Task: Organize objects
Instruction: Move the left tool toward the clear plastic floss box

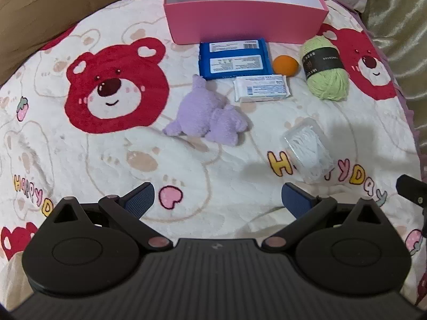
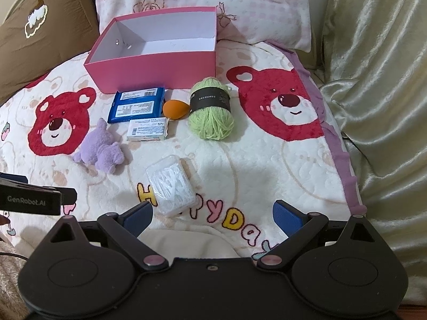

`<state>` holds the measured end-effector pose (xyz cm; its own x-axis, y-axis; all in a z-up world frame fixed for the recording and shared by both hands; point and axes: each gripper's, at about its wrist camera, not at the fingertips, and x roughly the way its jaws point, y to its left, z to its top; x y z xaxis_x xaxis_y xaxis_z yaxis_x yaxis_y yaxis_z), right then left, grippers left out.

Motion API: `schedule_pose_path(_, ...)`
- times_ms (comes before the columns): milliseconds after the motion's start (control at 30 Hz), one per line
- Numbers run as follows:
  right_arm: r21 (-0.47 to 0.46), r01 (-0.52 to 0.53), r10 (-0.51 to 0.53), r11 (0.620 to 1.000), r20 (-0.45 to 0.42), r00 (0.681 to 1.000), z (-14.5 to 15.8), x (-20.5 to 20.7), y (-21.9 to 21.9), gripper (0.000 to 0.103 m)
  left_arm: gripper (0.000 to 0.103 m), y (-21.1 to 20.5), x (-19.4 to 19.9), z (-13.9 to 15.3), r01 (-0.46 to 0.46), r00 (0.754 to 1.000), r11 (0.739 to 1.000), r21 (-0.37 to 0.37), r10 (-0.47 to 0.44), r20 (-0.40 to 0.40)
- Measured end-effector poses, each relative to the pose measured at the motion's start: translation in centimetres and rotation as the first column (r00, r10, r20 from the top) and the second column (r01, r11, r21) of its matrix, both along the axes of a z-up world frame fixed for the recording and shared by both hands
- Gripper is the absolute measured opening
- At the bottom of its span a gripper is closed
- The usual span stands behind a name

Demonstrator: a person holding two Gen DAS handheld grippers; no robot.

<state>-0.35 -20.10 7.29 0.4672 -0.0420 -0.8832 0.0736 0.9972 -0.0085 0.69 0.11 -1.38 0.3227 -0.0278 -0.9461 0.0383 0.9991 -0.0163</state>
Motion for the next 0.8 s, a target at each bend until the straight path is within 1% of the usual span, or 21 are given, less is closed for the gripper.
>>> schedule_pose_path(233,-0.009,0.007,-0.007,1.0,-0.004,1.0,0.1,0.19,-0.29,0.098,0.103,-0.37,0.01,0.15,0.017,1.0,1.0,0.02,-0.017,0.005)
schedule_pose_path(333,-0.003,0.015,-0.015,1.0,-0.003,1.0,0.31,0.3,-0.65,0.098,0.103,-0.6,-0.02,0.15,0.021,1.0,1.0,0.015,-0.021,0.003)
schedule_pose_path(667,-0.006,0.009,-0.009,1.0,0.004,1.0,0.7,0.34,-0.77,0.098,0.103,-0.44,0.22,-0.07,0.004,1.0,1.0,0.021,-0.004,-0.006)
schedule_pose_path(800,-0.006,0.005,-0.005,1.0,0.004,1.0,0.74,0.39,-0.82,0.098,0.103,-0.56,0.18,-0.18,0.011,1.0,1.0,0.028,-0.011,-0.005)
